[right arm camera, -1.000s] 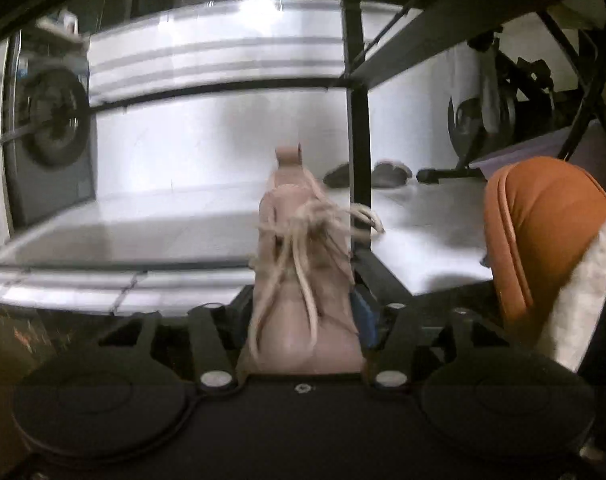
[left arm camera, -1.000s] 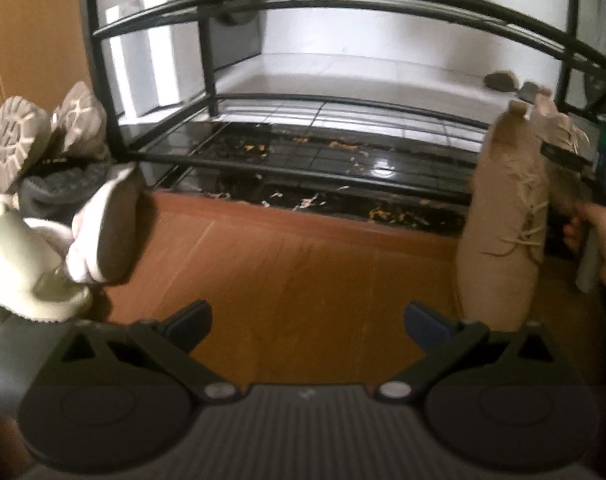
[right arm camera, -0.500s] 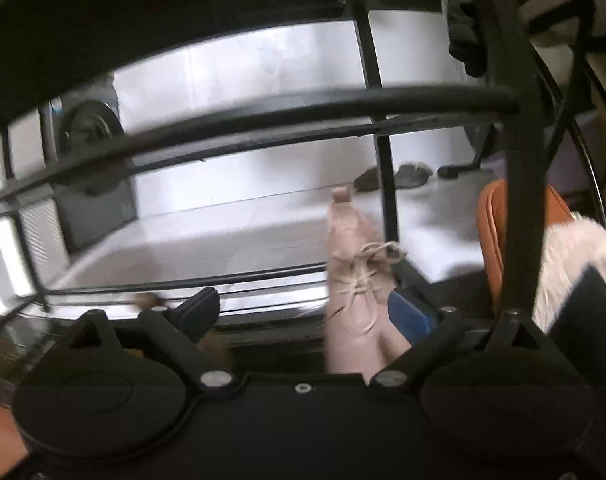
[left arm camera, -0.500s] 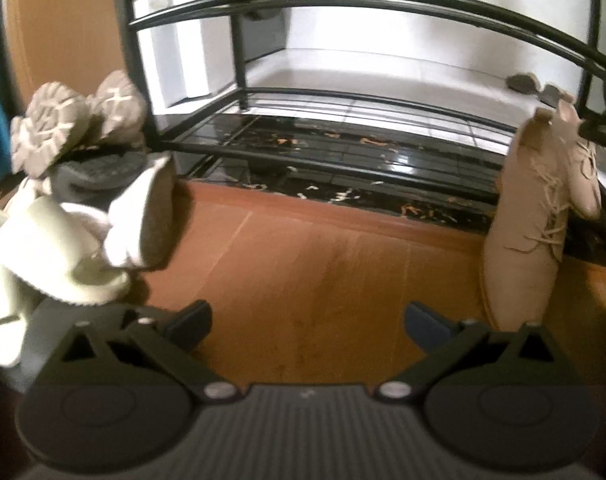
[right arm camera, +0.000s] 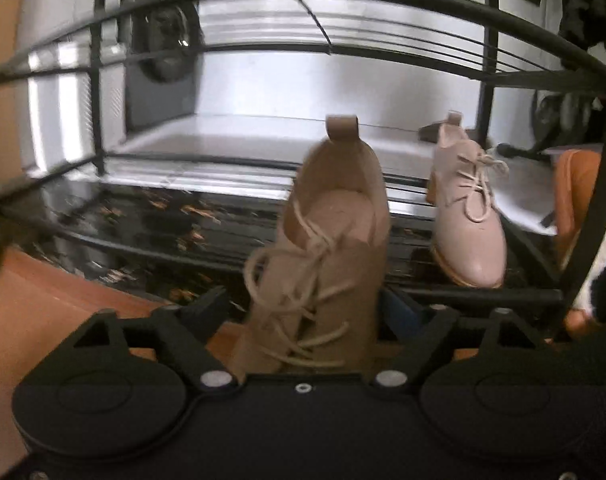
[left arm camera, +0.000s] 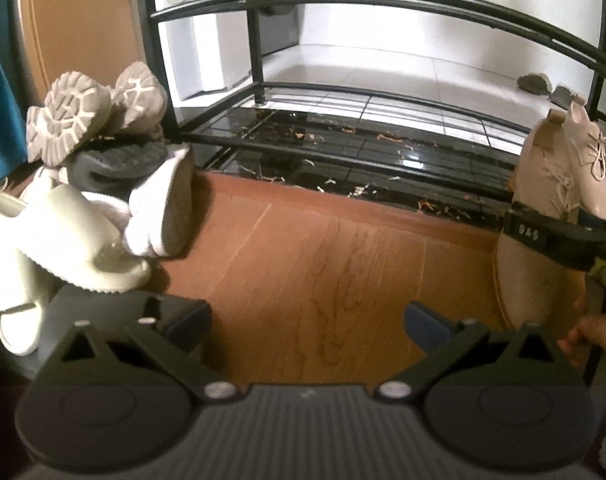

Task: Organize scattered shoes
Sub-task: 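Lift the pink lace-up shoe and carry it along the rack with the right tool, then set the pink shoe beside its pair on the shelf and open the right tool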

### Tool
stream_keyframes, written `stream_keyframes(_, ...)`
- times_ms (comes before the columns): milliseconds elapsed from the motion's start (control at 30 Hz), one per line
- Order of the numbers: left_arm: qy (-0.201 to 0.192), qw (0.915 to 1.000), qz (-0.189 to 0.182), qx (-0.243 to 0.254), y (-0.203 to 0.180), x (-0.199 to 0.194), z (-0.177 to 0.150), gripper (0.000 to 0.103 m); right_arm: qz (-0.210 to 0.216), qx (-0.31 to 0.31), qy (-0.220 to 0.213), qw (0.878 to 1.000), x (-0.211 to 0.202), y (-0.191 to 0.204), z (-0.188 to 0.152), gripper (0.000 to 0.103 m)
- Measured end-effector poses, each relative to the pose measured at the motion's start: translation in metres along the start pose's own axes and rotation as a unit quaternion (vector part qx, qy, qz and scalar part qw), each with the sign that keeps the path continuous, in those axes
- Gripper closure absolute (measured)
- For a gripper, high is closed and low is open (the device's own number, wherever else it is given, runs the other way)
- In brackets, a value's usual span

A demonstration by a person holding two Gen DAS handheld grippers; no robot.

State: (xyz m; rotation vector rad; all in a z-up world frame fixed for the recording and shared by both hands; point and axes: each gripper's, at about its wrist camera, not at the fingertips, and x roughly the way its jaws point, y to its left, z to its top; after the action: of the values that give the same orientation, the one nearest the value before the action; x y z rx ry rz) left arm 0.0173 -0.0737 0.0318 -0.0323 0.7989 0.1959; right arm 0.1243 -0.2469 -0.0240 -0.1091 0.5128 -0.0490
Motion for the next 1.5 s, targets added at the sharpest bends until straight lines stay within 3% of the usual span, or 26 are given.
stream_keyframes(100,0.011,0.9999,-0.001,-0.001,-0.001,0.005,-0.002,0.001,0.004,0.006,0.009,1.0,0.001,0.001,0.0,0.036)
stream_keyframes(167,0.023,0.9997,-0.003,-0.004,-0.002,0.011,-0.003,0.001,0.01,0.007,0.008,1.0,0.0,-0.001,0.0,0.052)
stream_keyframes(233,0.026,0.9996,-0.006,-0.004,-0.002,0.012,-0.004,0.001,0.027,0.015,0.004,1.0,-0.001,-0.005,0.0,0.059)
stream_keyframes(467,0.021,0.9995,-0.002,-0.022,0.007,0.012,-0.003,0.001,0.043,0.059,-0.062,0.995,-0.018,-0.022,0.017,0.069)
stream_keyframes(767,0.015,0.9998,-0.01,-0.012,0.002,0.01,-0.002,0.001,0.043,0.117,-0.111,0.986,-0.021,-0.049,0.029,0.069)
stream_keyframes(967,0.02,0.9997,-0.012,-0.005,-0.003,0.015,-0.002,0.001,0.032,0.101,-0.156,0.982,0.001,-0.061,0.046,0.069)
stream_keyframes(1300,0.013,0.9996,-0.013,0.021,-0.017,0.023,0.003,0.001,0.017,0.121,-0.144,0.982,0.1,-0.085,0.066,0.069)
stream_keyframes(1500,0.027,0.9994,-0.018,0.013,-0.025,0.036,0.004,0.001,-0.004,0.139,-0.139,0.98,0.125,-0.105,0.056,0.071)
